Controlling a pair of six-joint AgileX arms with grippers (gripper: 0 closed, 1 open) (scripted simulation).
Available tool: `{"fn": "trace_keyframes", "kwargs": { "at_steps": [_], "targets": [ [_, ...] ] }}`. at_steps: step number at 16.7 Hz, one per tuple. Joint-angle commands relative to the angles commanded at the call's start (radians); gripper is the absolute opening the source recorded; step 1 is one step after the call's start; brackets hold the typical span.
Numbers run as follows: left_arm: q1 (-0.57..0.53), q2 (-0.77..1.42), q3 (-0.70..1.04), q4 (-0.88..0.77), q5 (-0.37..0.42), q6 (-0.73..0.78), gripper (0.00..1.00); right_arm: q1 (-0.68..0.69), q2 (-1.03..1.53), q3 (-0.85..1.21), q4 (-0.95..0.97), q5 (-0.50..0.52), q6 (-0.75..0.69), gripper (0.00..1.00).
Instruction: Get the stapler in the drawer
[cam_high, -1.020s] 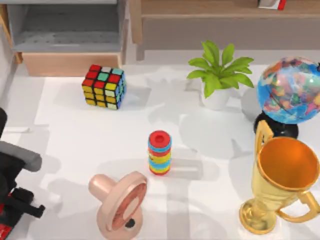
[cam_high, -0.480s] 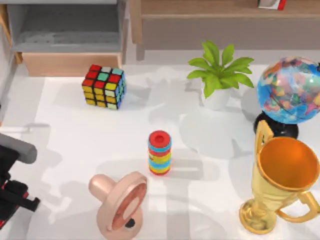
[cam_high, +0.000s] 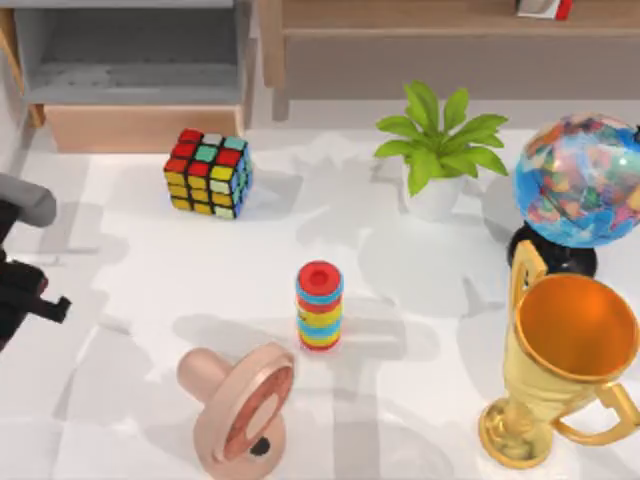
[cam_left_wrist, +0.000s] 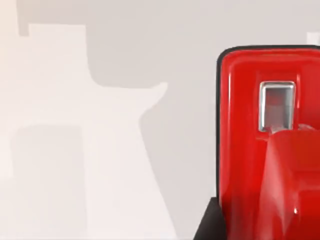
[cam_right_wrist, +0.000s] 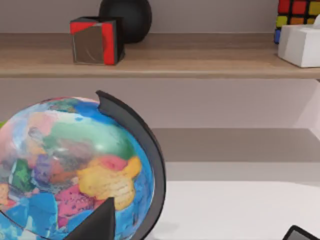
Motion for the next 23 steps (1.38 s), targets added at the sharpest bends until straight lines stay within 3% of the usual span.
{"fn": "trace_keyframes", "kwargs": {
  "at_steps": [6, 13, 18, 23],
  "targets": [
    [0.104, 0.142, 0.398, 0.011, 0.002, 0.018, 0.0, 0.0, 0.0, 0.0, 0.0, 0.0, 0.0, 1.0],
    [0.247, 0.47, 0.803, -0.006, -0.011, 0.043, 0.0, 0.0, 0.0, 0.0, 0.0, 0.0, 0.0, 1.0],
    [0.327, 0.716, 0.952, -0.04, -0.013, 0.046, 0.0, 0.0, 0.0, 0.0, 0.0, 0.0, 0.0, 1.0],
    [0.347, 0.848, 0.99, -0.101, 0.002, 0.041, 0.0, 0.0, 0.0, 0.0, 0.0, 0.0, 0.0, 1.0]
  ]
}}
